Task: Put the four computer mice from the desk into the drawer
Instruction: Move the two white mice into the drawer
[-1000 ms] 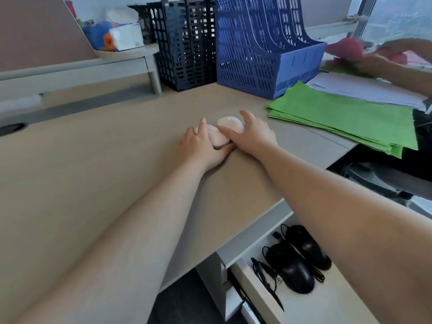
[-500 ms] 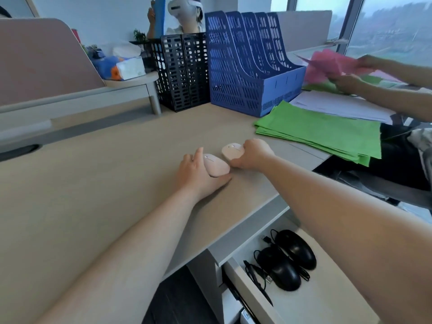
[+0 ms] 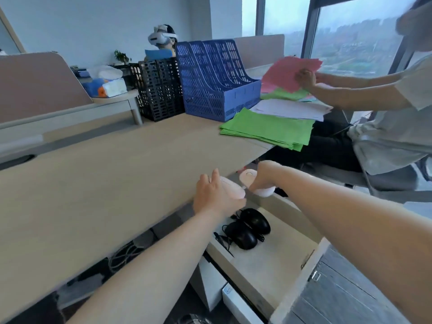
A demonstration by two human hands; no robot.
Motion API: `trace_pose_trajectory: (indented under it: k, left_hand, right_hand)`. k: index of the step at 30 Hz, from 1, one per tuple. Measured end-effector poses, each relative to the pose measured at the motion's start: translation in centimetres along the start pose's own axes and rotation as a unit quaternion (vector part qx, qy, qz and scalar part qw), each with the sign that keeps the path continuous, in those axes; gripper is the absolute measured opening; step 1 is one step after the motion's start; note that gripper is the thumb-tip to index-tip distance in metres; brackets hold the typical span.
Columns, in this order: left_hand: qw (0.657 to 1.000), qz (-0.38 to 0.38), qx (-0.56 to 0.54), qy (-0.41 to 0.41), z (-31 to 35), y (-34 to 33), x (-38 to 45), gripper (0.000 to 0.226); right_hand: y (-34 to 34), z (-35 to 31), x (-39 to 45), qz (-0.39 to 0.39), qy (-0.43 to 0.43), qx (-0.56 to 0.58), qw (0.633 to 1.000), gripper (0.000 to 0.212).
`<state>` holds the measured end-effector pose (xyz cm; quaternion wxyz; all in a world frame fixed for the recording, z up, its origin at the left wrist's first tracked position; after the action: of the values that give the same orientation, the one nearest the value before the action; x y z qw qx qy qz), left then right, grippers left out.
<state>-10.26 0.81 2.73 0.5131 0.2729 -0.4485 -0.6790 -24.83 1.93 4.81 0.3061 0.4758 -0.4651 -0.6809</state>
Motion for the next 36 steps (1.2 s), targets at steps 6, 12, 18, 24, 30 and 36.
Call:
trace_pose_trajectory:
  k: [6,12,18,24,30,36]
  left_hand:
    - [0.999,-0.038,0.016,-0.005,2.6,-6.5,-3.0,0.104]
    - [0.994,-0.106,0.032,0.019,2.4,-12.6,-5.2,0.097]
    - [0.984,-0.157,0.059,0.055,1.6,-18.0,-6.8,0.096]
    - [0.974,-0.196,0.108,0.03,1.6,-20.5,-6.0,0.092]
    - [0.968,-0.228,0.101,0.025,2.2,-21.6,-5.8,0.101]
    - [0.963,-0.255,0.08,0.019,1.9,-21.8,-6.2,0.128]
  right_hand:
    - [-7.2,3.1,0.2,-0.035,-0.005,0.005,0.999,0.025]
    - [-12.7,4.8,1.1,-0.108,-0.016,0.027,0.994,0.045]
    - [-17.3,4.7,2.7,-0.136,-0.029,0.04,0.989,0.039]
    - [-19.2,4.9,4.0,-0.123,-0.028,0.062,0.99,0.035]
    - [-20.4,5.3,4.6,-0.115,-0.025,0.078,0.99,0.045]
    - [-21.1,5.5,5.0,-0.149,-0.026,0.042,0.988,0.066]
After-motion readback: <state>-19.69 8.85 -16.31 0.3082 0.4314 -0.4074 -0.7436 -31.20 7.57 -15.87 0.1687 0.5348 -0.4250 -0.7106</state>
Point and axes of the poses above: each hand's wrist, its own x-axis towards the middle knuckle, its own y-axis out of the back of the hand, z = x × y, the point moved 7 cm from there along x, towards the middle knuckle, and after that the axes turned 4 degrees about -y, right-handed, at the moved point
